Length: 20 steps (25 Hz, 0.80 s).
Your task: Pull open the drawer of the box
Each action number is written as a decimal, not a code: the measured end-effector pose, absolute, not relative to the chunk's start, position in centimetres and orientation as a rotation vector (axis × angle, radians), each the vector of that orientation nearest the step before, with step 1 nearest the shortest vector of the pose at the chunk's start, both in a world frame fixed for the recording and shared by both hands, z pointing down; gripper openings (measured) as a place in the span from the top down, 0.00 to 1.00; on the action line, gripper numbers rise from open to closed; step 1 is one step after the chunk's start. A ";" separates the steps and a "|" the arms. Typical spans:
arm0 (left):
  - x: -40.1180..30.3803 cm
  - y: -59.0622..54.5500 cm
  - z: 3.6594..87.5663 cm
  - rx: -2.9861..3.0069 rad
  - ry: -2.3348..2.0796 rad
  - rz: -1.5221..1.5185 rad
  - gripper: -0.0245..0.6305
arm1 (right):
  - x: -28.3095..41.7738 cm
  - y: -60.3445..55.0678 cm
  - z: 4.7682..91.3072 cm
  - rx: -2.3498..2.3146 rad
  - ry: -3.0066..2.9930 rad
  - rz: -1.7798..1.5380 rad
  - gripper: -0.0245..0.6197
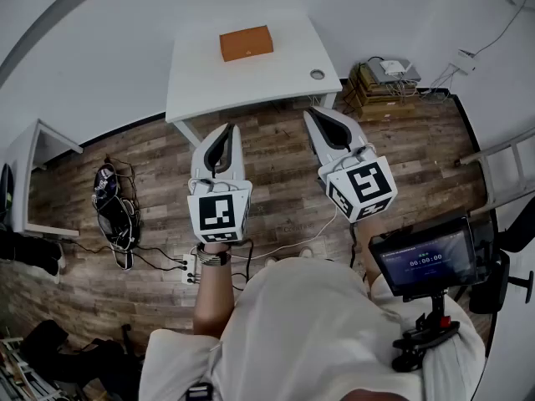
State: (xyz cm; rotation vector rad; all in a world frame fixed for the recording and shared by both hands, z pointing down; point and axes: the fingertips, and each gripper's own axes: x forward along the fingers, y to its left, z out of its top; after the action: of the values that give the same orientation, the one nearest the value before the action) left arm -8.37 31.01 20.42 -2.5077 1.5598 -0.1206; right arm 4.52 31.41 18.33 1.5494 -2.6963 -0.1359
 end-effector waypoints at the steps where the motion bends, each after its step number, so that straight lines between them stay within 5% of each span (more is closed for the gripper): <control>1: -8.4 31.0 20.4 -2.508 1.558 -0.122 0.96 | 4.4 31.4 18.3 1.544 -2.700 -0.142 0.96; 20: -8.2 31.4 20.7 -2.512 1.570 -0.126 0.96 | 3.8 32.6 17.0 1.493 -2.777 -0.216 0.96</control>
State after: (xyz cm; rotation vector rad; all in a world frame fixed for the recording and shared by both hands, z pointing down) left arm -8.21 31.43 20.75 -2.5120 1.5701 -0.1261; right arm 3.80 32.57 17.02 1.4928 -2.7767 -0.2157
